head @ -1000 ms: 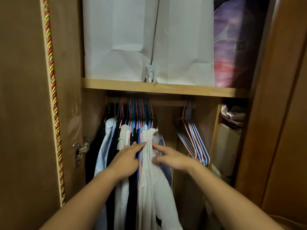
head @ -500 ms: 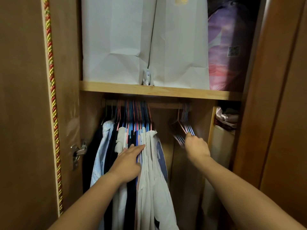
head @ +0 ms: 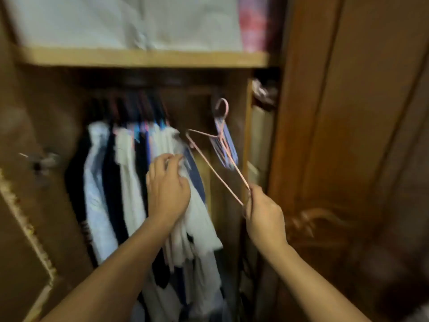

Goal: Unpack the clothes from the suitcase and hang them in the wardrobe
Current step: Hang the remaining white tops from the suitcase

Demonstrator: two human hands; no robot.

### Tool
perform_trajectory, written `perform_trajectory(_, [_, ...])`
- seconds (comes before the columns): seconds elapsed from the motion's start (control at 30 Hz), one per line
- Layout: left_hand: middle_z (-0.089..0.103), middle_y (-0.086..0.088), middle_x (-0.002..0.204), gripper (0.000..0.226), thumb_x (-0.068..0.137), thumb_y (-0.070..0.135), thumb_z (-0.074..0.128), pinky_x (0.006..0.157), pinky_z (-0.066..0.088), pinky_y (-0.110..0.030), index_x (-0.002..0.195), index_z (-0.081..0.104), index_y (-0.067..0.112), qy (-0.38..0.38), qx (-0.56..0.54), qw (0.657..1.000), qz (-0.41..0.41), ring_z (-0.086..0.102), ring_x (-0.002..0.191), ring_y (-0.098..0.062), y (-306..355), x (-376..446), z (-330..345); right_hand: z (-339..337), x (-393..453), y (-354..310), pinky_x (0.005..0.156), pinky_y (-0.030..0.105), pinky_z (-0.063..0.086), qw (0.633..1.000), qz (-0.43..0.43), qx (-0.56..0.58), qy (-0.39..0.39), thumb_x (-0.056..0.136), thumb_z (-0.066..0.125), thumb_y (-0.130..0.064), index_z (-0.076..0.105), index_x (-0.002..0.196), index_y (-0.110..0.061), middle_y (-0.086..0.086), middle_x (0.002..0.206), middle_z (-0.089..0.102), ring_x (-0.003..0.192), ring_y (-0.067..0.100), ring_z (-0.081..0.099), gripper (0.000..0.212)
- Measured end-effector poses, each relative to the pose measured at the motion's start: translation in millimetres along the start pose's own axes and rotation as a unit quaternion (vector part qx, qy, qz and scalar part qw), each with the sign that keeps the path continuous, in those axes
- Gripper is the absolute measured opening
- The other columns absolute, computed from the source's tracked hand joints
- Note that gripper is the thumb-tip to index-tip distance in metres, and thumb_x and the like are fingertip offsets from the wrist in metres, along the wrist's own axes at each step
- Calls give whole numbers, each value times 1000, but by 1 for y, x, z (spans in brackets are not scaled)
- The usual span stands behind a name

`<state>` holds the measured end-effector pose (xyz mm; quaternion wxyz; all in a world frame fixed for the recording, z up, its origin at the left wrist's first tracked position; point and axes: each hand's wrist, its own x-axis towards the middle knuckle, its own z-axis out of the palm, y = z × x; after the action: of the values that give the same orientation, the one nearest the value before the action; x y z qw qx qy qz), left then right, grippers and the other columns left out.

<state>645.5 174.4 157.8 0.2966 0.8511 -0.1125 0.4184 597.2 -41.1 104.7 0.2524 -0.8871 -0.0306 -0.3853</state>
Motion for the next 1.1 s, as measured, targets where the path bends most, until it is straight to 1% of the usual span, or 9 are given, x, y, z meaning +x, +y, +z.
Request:
perform_trajectory(0.17, [51,-19,133,48,84,10,56,109,37,-50,133,58,8,-95,-105,985,96,47,124,-39,67,-146,71,-87,-225,98,59,21,52,948,253,195,-6,101,51,-17,66,107,-19,-3,79,67,63,8,63,17])
perform_trajectory(0.3, [54,-20,135,50,93,37,53,103,38,-55,136,58,11,-330,-8,927,176,45,128,-42,92,-267,119,-206,-384,143,59,24,50,846,456,276,-4,95,49,-15,67,101,-7,8,70,65,58,18,58,21])
perform_trajectory(0.4, [69,-12,101,29,94,35,51,83,41,-49,96,72,16,-499,43,832,239,57,102,-38,129,-346,137,-285,-489,149,60,25,49,779,561,276,-36,98,48,-12,65,102,-3,7,71,65,61,18,58,19])
perform_trajectory(0.53, [69,-10,72,12,96,18,55,57,53,-40,95,56,29,-674,-41,668,313,69,66,-35,185,-456,146,-335,-606,141,78,18,49,686,674,251,-110,72,70,-73,69,99,-9,3,89,69,83,6,63,69])
perform_trajectory(0.67, [70,-5,104,22,104,37,39,76,50,-39,113,55,25,-764,-28,475,435,69,95,-28,241,-556,134,-325,-650,129,89,29,55,578,756,296,-77,87,71,-40,65,115,-5,8,95,69,92,20,67,45])
perform_trajectory(0.77, [63,-1,124,22,102,37,47,87,51,-39,120,52,27,-816,-20,464,344,64,109,-26,239,-622,158,-296,-675,146,59,20,46,543,802,236,74,97,56,-30,67,102,2,8,67,57,62,19,53,34])
perform_trajectory(0.9, [46,-7,144,43,97,23,56,105,45,-41,139,49,24,-850,24,495,179,50,128,-30,209,-719,244,-241,-739,195,46,12,36,477,856,129,154,101,54,-15,67,72,-4,-3,49,55,44,6,48,34])
perform_trajectory(1.0, [64,-14,120,22,101,22,50,91,48,-35,117,61,12,-850,69,506,126,60,111,-34,180,-804,329,-185,-802,239,57,11,47,409,882,106,210,101,55,-18,70,73,-8,0,54,67,64,16,63,33])
perform_trajectory(1.1, [64,-12,123,32,105,34,44,91,45,-38,120,63,13,-848,123,492,154,60,112,-32,147,-880,413,-130,-851,287,73,38,54,368,882,109,274,101,55,-21,74,81,-13,12,76,74,78,29,68,29])
